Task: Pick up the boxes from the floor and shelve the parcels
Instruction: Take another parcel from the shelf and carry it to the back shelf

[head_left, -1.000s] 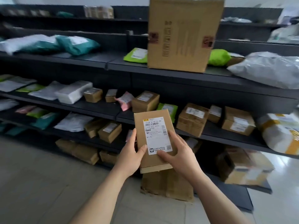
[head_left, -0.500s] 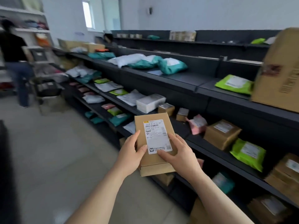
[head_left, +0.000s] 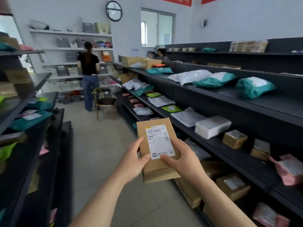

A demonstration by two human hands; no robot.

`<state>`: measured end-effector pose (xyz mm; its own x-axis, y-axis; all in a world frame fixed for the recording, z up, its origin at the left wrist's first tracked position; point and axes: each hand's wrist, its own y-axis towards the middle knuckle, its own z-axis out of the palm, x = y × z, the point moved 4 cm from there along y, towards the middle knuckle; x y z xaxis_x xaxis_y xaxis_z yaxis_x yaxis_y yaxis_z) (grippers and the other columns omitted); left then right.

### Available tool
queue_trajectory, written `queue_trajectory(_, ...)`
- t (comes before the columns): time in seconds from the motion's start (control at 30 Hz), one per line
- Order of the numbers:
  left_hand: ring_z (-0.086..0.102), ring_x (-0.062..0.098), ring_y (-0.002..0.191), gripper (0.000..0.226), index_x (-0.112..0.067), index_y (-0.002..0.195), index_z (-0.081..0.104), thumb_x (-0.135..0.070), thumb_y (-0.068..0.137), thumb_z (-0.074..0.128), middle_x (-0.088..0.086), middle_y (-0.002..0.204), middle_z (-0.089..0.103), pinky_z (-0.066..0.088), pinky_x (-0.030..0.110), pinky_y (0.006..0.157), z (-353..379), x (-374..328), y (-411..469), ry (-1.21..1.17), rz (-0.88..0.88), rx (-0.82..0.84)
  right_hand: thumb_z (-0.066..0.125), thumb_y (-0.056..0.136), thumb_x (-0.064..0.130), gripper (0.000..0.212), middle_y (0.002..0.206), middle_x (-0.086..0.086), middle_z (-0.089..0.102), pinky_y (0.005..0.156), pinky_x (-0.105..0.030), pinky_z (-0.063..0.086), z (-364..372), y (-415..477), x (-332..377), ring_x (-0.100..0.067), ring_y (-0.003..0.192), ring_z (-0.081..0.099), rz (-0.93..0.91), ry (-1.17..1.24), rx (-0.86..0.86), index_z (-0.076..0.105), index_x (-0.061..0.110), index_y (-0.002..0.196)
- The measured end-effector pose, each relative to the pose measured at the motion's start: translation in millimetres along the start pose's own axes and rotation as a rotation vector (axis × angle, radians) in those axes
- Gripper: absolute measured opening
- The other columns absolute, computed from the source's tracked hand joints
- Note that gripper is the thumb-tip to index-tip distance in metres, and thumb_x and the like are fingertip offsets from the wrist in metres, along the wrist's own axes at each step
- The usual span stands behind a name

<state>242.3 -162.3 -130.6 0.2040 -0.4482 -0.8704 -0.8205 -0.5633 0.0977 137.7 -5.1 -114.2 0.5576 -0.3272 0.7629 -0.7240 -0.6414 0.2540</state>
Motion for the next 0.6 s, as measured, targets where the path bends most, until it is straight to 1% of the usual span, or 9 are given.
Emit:
queue_trajectory(0.03,0.033,0.004,0.136,0.067,-0.032,0.149,0.025,-0.025,0.092,0.059,-0.012,0.151,0.034,0.032,0.031,0.112,-7.8,6.0,5.4,0.002,-0.012,-0.015,0.068,0.081,0.043,0.055,0.100,0.048,0.033,0.068,-0.009,0.037,9.5,10.0,2.3,0.023,0.096,0.043,-0.009,0.013,0.021,0.037,0.062,0.121)
queue_trajectory(0.07,0.033,0.004,0.136,0.066,-0.032,0.149,0.025,-0.025,0.092,0.058,-0.012,0.151,0.034,0.032,0.030,0.112,-17.3,14.0,12.5,0.005,-0.024,-0.036,0.068,0.081,0.044,0.054,0.104,0.046,0.037,0.072,-0.012,0.039,21.6,23.0,4.3,0.015,0.101,0.047,-0.022,0.030,0.042,0.038,0.062,0.122)
queue_trajectory(0.17,0.034,0.007,0.136,0.063,-0.032,0.148,0.027,-0.024,0.094,0.056,-0.011,0.152,0.033,0.031,0.025,0.108,-41.1,36.2,32.6,0.024,-0.063,-0.092,0.069,0.079,0.046,0.062,0.122,0.032,0.044,0.088,-0.025,0.044,53.4,58.9,5.4,0.000,0.116,0.047,-0.046,0.042,0.097,0.042,0.050,0.134)
queue_trajectory(0.2,0.034,0.008,0.137,0.062,-0.032,0.148,0.027,-0.023,0.094,0.056,-0.010,0.152,0.033,0.032,0.026,0.108,-47.9,43.1,38.5,0.025,-0.078,-0.104,0.069,0.079,0.045,0.063,0.124,0.030,0.046,0.091,-0.026,0.044,61.7,68.8,6.2,-0.001,0.118,0.047,-0.055,0.050,0.118,0.042,0.048,0.135)
queue_trajectory(0.3,0.034,0.008,0.138,0.066,-0.033,0.148,0.026,-0.025,0.092,0.059,-0.009,0.153,0.032,0.031,0.031,0.113,-66.3,64.5,59.8,0.025,-0.123,-0.120,0.070,0.080,0.039,0.061,0.111,0.036,0.049,0.086,-0.021,0.043,87.4,102.3,7.8,0.003,0.110,0.051,-0.099,0.075,0.191,0.045,0.045,0.135)
queue_trajectory(0.33,0.034,0.007,0.137,0.069,-0.033,0.149,0.025,-0.025,0.091,0.061,-0.010,0.153,0.031,0.031,0.031,0.113,-71.0,69.8,67.3,0.027,-0.136,-0.122,0.070,0.080,0.039,0.061,0.109,0.037,0.049,0.086,-0.021,0.044,94.5,113.4,8.9,0.005,0.108,0.051,-0.104,0.084,0.212,0.045,0.045,0.135)
queue_trajectory(0.43,0.035,0.007,0.136,0.074,-0.033,0.150,0.021,-0.027,0.089,0.063,-0.011,0.153,0.031,0.031,0.026,0.109,-82.7,84.8,97.2,0.042,-0.169,-0.139,0.071,0.078,0.039,0.062,0.111,0.033,0.051,0.093,-0.025,0.045,117.1,154.3,5.9,0.003,0.110,0.051,-0.125,0.104,0.252,0.046,0.044,0.135)
queue_trajectory(0.6,0.035,0.006,0.134,0.077,-0.029,0.151,0.019,-0.023,0.089,0.064,-0.007,0.155,0.029,0.030,0.022,0.104,-97.8,96.1,157.7,0.038,-0.192,-0.196,0.072,0.077,0.038,0.064,0.115,0.028,0.053,0.095,-0.025,0.045,141.0,226.3,-0.2,0.001,0.111,0.052,-0.160,0.132,0.291,0.047,0.039,0.136)
